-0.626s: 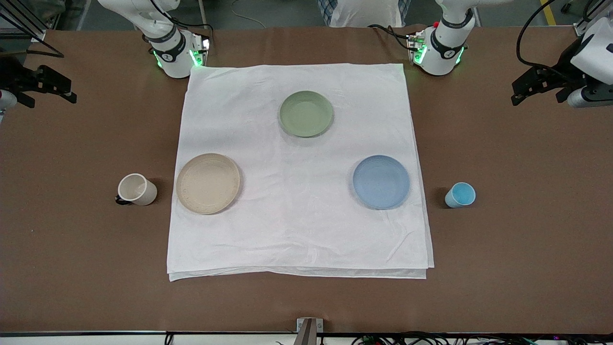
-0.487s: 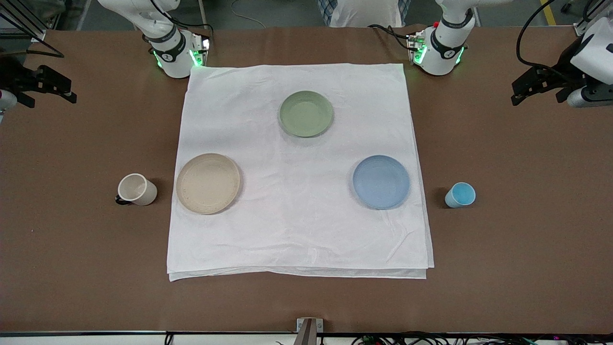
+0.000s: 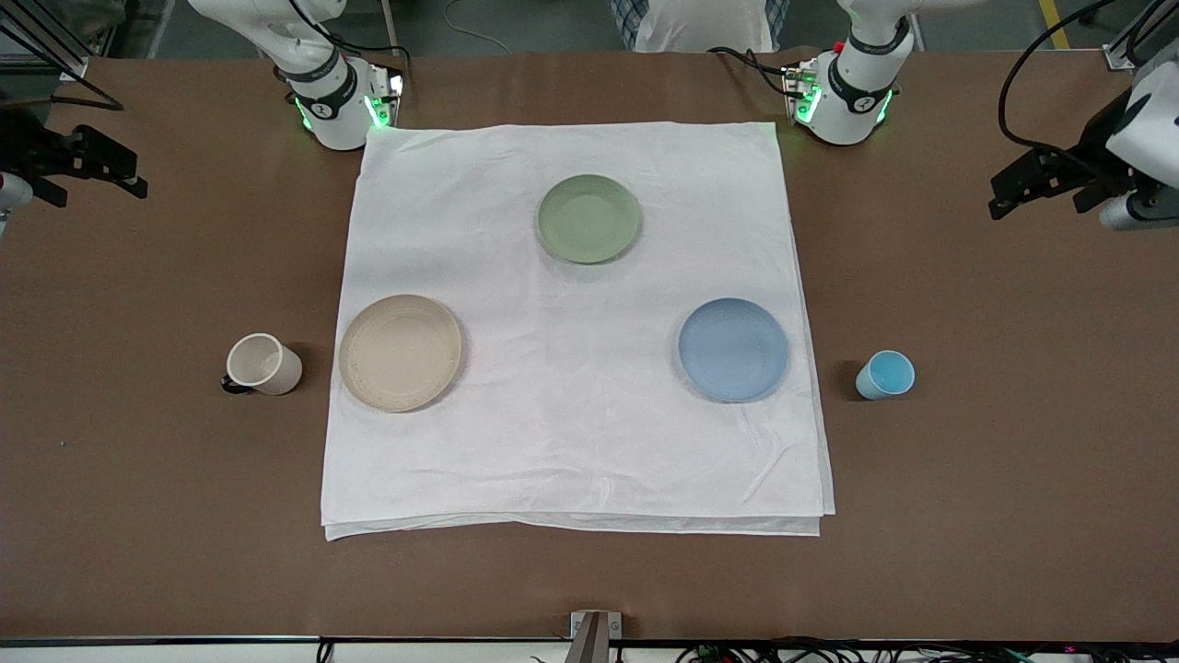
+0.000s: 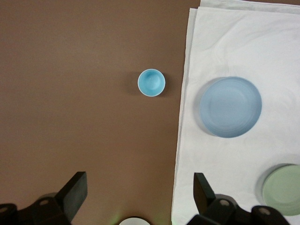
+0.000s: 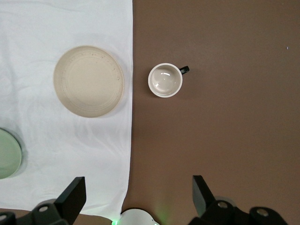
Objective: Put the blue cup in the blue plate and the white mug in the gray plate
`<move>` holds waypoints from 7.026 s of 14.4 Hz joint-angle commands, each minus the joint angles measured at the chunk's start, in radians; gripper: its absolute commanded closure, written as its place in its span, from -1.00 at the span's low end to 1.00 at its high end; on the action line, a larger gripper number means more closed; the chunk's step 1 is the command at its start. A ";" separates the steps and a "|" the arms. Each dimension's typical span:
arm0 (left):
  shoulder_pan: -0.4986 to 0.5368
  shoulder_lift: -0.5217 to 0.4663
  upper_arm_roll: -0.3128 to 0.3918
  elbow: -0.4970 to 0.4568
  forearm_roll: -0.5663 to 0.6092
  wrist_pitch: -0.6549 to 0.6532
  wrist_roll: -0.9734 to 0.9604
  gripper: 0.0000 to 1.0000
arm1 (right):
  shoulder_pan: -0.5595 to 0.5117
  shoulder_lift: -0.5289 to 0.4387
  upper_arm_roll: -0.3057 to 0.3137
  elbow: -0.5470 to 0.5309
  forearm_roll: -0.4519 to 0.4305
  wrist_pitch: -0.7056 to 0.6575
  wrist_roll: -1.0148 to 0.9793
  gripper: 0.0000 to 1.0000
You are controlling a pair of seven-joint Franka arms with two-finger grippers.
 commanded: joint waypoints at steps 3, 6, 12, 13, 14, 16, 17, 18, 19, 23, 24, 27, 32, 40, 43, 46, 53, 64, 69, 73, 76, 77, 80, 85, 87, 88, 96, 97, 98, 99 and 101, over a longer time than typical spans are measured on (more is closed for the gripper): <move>0.065 0.087 0.000 -0.208 0.004 0.309 0.019 -1.00 | -0.032 0.019 0.014 0.051 -0.016 -0.001 -0.004 -1.00; 0.071 0.127 0.000 -0.364 0.030 0.572 0.004 -1.00 | -0.094 0.131 0.014 0.071 -0.017 0.062 0.003 -1.00; 0.074 0.271 -0.002 -0.447 0.033 0.794 0.018 -0.82 | -0.173 0.392 0.014 0.047 -0.003 0.370 0.017 -1.00; 0.074 0.291 -0.002 -0.463 0.033 0.846 0.016 -0.73 | -0.171 0.425 0.014 0.034 0.001 0.408 0.105 -1.00; 0.074 0.309 -0.002 -0.476 0.033 0.886 0.016 -0.69 | -0.171 0.461 0.016 0.016 0.001 0.447 0.244 -1.00; 0.074 0.351 -0.004 -0.480 0.033 0.936 0.016 -0.50 | -0.158 0.482 0.016 -0.038 0.003 0.497 0.401 -1.00; 0.076 0.367 -0.004 -0.484 0.033 0.957 0.016 -0.48 | -0.142 0.492 0.016 -0.073 0.003 0.537 0.516 -1.00; 0.079 0.390 -0.004 -0.486 0.033 0.974 0.016 -0.47 | -0.127 0.510 0.016 -0.110 0.001 0.585 0.593 -1.00; 0.078 0.412 -0.004 -0.498 0.033 0.994 0.016 -0.40 | -0.118 0.522 0.016 -0.137 0.001 0.628 0.626 -1.00; 0.078 0.437 -0.004 -0.506 0.033 1.010 0.018 0.71 | -0.121 0.588 0.016 -0.168 0.003 0.708 0.654 -1.00; 0.078 0.437 -0.005 -0.501 0.033 1.010 0.018 1.00 | -0.122 0.602 0.016 -0.168 0.001 0.712 0.654 -1.00; 0.076 0.391 -0.010 -0.501 0.033 0.996 0.004 1.00 | -0.133 0.633 0.016 -0.168 0.001 0.742 0.652 -0.98; 0.058 0.320 -0.143 -0.475 0.031 0.892 -0.114 1.00 | -0.133 0.664 0.016 -0.168 0.001 0.737 0.654 -0.53; -0.125 0.401 -0.198 -0.458 0.040 0.881 -0.430 1.00 | -0.128 0.659 0.017 -0.147 0.003 0.702 0.643 0.99; -0.130 0.438 -0.200 -0.455 0.060 0.884 -0.478 0.61 | -0.090 0.619 0.029 -0.090 0.001 0.563 0.649 0.99; -0.116 0.428 -0.200 -0.449 0.060 0.876 -0.482 -0.99 | -0.018 0.544 0.045 -0.089 0.003 0.469 0.646 0.99; -0.036 0.369 -0.197 0.026 0.163 0.332 -0.402 -1.00 | 0.215 0.521 0.082 -0.160 -0.011 0.549 0.652 1.00; 0.052 0.113 -0.084 0.159 0.142 0.053 0.047 -1.00 | 0.278 0.599 0.082 -0.199 -0.108 0.749 0.642 0.18; -0.044 -0.014 0.052 0.048 0.071 -0.010 0.131 -1.00 | 0.272 0.602 0.082 -0.165 -0.106 0.766 0.629 -1.00; -0.034 -0.042 0.047 0.008 0.031 -0.018 0.128 -1.00 | 0.246 0.592 0.080 -0.107 -0.103 0.694 0.542 -1.00; -0.041 -0.037 0.044 0.005 0.031 -0.021 0.128 -1.00 | 0.179 0.585 0.077 0.008 -0.089 0.561 0.394 -1.00; -0.041 -0.037 0.041 0.002 0.030 -0.020 0.127 -1.00 | 0.150 0.585 0.080 0.063 -0.077 0.485 0.329 -1.00; -0.039 -0.039 0.029 -0.001 0.030 -0.018 0.124 -1.00 | 0.071 0.549 0.079 0.172 -0.060 0.299 0.211 -1.00; -0.041 -0.036 0.024 0.005 0.030 -0.017 0.124 -1.00 | -0.022 0.489 0.074 0.278 -0.063 0.121 0.123 -1.00; -0.038 -0.037 0.013 0.005 0.028 -0.018 0.116 -1.00 | -0.030 0.492 0.074 0.348 -0.068 0.046 0.125 -1.00; -0.038 -0.039 0.013 0.005 0.028 -0.021 0.113 -1.00 | -0.035 0.492 0.074 0.379 -0.066 0.022 0.125 -1.00; -0.033 -0.036 0.010 0.005 0.028 -0.023 0.108 -1.00 | -0.044 0.470 0.077 0.390 -0.003 -0.076 0.148 -1.00; -0.033 -0.039 0.009 0.005 0.030 -0.026 0.108 -1.00 | -0.048 0.455 0.077 0.387 0.010 -0.074 0.145 -1.00; -0.033 -0.040 0.009 0.005 0.030 -0.030 0.108 -1.00 | -0.049 0.434 0.077 0.378 0.010 -0.070 0.143 -1.00; -0.033 -0.040 0.010 0.007 0.028 -0.037 0.108 -1.00 | -0.049 0.411 0.077 0.360 0.010 -0.068 0.142 -1.00; -0.031 -0.044 0.010 0.005 0.028 -0.037 0.110 -1.00 | -0.047 0.345 0.075 0.298 0.003 -0.059 0.141 -1.00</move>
